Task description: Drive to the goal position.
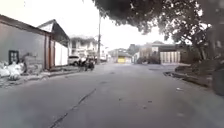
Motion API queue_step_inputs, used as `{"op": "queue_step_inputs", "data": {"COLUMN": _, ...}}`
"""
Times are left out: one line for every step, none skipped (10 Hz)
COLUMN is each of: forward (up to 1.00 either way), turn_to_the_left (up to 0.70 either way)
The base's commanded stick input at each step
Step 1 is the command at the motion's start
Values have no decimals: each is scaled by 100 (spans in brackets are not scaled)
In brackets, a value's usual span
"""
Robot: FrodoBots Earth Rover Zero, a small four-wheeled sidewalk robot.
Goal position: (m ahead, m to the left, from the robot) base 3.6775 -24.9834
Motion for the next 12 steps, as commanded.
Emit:
{"op": "queue_step_inputs", "data": {"forward": 100, "turn_to_the_left": 0}}
{"op": "queue_step_inputs", "data": {"forward": 100, "turn_to_the_left": 0}}
{"op": "queue_step_inputs", "data": {"forward": 100, "turn_to_the_left": -11}}
{"op": "queue_step_inputs", "data": {"forward": 100, "turn_to_the_left": -32}}
{"op": "queue_step_inputs", "data": {"forward": 100, "turn_to_the_left": -40}}
{"op": "queue_step_inputs", "data": {"forward": 100, "turn_to_the_left": -40}}
{"op": "queue_step_inputs", "data": {"forward": 100, "turn_to_the_left": -40}}
{"op": "queue_step_inputs", "data": {"forward": 100, "turn_to_the_left": -40}}
{"op": "queue_step_inputs", "data": {"forward": 100, "turn_to_the_left": -40}}
{"op": "queue_step_inputs", "data": {"forward": 100, "turn_to_the_left": -40}}
{"op": "queue_step_inputs", "data": {"forward": 100, "turn_to_the_left": -40}}
{"op": "queue_step_inputs", "data": {"forward": 100, "turn_to_the_left": -40}}
